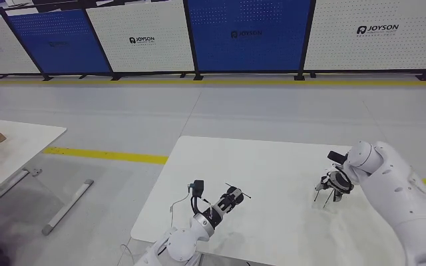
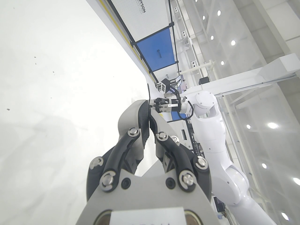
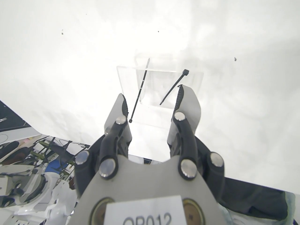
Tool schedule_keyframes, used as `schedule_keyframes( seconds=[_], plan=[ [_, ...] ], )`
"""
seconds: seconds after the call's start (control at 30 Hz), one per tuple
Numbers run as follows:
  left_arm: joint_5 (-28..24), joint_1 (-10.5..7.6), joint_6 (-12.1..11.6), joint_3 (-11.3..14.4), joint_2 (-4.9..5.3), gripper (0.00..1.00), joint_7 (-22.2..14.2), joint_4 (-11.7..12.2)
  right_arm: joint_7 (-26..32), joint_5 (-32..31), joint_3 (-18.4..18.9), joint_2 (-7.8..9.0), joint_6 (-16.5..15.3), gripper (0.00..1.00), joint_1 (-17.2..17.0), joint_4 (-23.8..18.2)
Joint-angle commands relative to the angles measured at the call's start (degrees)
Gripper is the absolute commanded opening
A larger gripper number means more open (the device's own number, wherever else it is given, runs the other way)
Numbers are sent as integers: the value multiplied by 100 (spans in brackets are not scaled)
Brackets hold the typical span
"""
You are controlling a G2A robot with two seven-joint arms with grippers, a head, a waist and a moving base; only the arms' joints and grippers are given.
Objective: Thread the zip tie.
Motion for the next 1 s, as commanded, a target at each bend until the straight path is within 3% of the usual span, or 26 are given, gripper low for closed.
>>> schedule_keyframes(
  seconds=[0.0,0.97],
  plan=[
    [0,0,0,0,0,0,0,0,18,-41,-2,-56,0,41,42,108],
    [0,0,0,0,0,0,0,0,-196,-494,-19,-887,0,33,667,1910]
  ],
)
